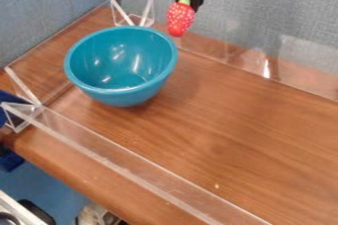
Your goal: Put the strawberry in the blue bowl
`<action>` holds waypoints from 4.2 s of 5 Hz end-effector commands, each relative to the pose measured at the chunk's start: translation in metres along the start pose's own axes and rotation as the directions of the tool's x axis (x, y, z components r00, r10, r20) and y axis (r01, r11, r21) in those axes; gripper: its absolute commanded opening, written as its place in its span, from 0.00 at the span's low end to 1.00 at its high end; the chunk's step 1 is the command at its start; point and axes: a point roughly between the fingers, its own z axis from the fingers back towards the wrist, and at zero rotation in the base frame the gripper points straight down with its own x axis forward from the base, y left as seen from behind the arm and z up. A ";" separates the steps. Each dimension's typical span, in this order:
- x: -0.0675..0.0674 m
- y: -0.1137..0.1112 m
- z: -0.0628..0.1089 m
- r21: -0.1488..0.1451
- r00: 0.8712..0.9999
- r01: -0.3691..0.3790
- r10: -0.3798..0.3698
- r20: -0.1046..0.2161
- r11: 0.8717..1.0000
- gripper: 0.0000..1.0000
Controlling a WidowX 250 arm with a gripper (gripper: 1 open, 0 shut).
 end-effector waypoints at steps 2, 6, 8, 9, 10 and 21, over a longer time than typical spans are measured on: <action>0.001 0.008 0.032 -0.005 0.996 0.004 -0.004 0.085 1.000 0.00; -0.006 0.011 0.030 -0.017 0.997 0.040 -0.039 0.072 0.999 0.00; -0.011 0.018 0.030 -0.014 0.997 0.038 -0.037 0.069 0.999 0.00; -0.010 0.019 0.027 -0.011 0.997 0.043 -0.043 0.063 0.999 0.00; -0.012 0.020 0.025 -0.008 0.997 0.048 -0.048 0.056 0.999 0.00; -0.059 0.127 -0.052 0.090 0.985 -0.110 0.121 -0.126 0.990 1.00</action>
